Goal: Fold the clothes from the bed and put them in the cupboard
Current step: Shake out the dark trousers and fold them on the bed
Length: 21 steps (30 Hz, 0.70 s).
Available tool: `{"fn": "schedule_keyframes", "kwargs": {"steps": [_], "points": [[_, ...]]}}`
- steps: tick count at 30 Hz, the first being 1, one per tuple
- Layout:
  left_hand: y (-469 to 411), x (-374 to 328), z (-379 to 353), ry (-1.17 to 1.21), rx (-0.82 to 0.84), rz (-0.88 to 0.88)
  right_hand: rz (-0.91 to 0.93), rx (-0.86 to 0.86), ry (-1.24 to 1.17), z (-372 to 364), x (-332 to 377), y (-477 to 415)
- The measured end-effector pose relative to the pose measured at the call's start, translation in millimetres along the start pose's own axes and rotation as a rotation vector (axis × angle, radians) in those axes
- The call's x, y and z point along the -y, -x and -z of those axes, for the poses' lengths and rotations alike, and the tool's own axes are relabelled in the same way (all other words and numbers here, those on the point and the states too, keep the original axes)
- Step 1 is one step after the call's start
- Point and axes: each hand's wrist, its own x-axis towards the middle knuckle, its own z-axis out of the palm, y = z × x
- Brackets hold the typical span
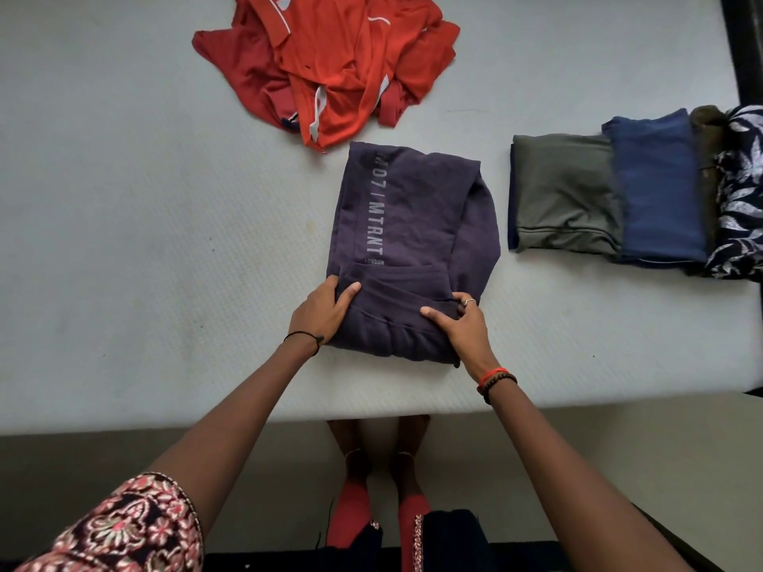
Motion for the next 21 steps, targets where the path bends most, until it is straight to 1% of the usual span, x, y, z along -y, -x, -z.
{"fn": "schedule_keyframes", "kwargs": {"steps": [2,5,7,10,11,12,13,15,16,18,20,21], "points": [[-1.8,0.4,-1.8,-0.043,-0.011,-0.034,0.083,-0.07,0.084,5.7,1.6,-9.8],[-5.2,2.6,-3.0,-0.066,-0.044,-0.05,0.19,-0.1,0.254,6.1,10.6,-24.4],[-6.9,1.6,-3.4,-0.073,-0.048,-0.042,0.207,-0.114,0.348,6.3,13.7,-31.7],[-7.4,0.0,-2.9,-0.065,-0.021,-0.017,0.185,-0.104,0.461,3.5,13.9,-31.1],[-4.4,1.5,-1.7,-0.042,-0.032,-0.038,0.184,-0.122,0.496,1.1,12.4,-26.4],[0.5,4.4,0.6,-0.022,-0.073,-0.1,0.202,-0.162,0.517,-1.5,9.2,-20.0],[6.2,11.5,3.9,-0.042,-0.145,-0.213,0.249,-0.213,0.534,-5.3,5.6,-9.6],[16.6,28.4,12.4,-0.22,-0.24,-0.493,0.424,-0.291,0.605,-8.2,-4.7,12.3],[21.4,38.6,17.0,-0.361,-0.23,-0.612,0.527,-0.267,0.676,-7.7,-12.9,21.6],[26.5,56.5,20.3,-0.661,-0.135,-0.788,0.714,-0.123,0.898,-3.7,-31.1,34.2],[23.6,67.0,17.0,-0.85,-0.073,-0.863,0.822,0.007,1.119,-0.8,-47.2,35.9],[19.6,67.9,15.4,-0.891,-0.084,-0.867,0.843,0.044,1.182,-0.4,-52.0,32.6]]}}
